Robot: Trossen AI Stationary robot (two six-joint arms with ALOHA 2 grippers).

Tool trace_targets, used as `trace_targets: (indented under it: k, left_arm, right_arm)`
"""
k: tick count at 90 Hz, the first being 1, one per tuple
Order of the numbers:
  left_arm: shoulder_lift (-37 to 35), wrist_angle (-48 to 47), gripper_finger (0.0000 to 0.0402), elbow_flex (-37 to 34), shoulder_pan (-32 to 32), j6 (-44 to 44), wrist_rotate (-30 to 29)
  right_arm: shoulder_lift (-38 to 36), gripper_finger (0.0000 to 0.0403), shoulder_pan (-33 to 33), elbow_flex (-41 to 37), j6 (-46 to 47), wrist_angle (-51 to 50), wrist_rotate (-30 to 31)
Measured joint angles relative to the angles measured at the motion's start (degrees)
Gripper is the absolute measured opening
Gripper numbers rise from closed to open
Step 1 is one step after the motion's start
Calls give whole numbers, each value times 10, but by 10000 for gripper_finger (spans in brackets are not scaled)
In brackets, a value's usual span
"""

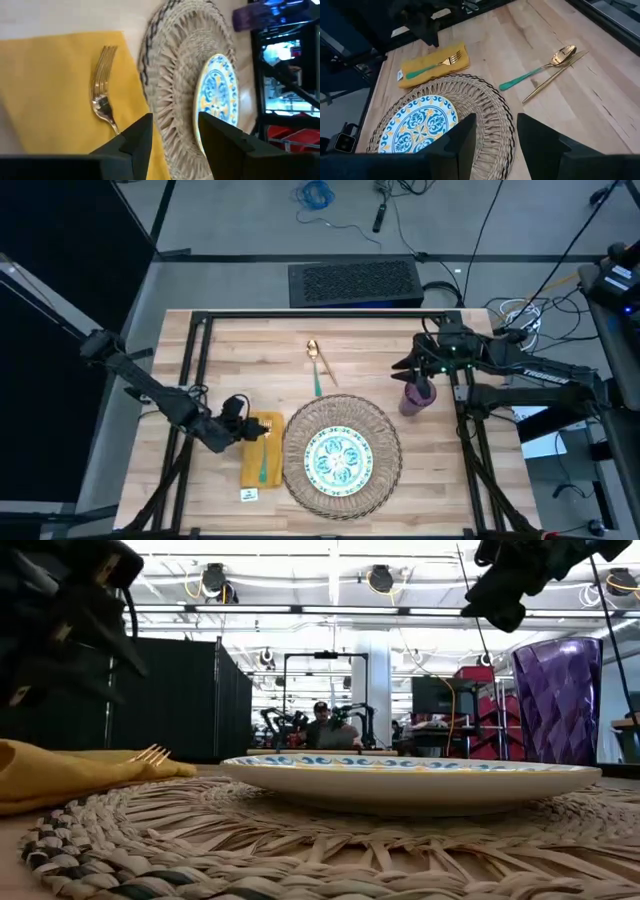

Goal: Set table place
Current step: Put the gold table knife to the right of the white plate on the brown table mat

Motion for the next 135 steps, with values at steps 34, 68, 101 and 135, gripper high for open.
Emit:
trace_targets:
  k: [34, 68, 101, 135]
  left_arm:
    - [77, 62, 141, 0, 48, 45, 21]
    - [-2, 471, 141, 21, 64, 757, -238]
    - [-78, 505, 141, 22, 189, 1069, -228]
    - [-102, 408, 141, 21, 274, 1091, -149]
  right_arm:
    - [0, 130, 0, 0, 3, 6, -12]
    - [89, 130, 6, 1, -63, 168, -9]
    - [335, 130, -61, 221, -50, 119, -11]
    - [632, 130, -78, 406, -58, -13, 13]
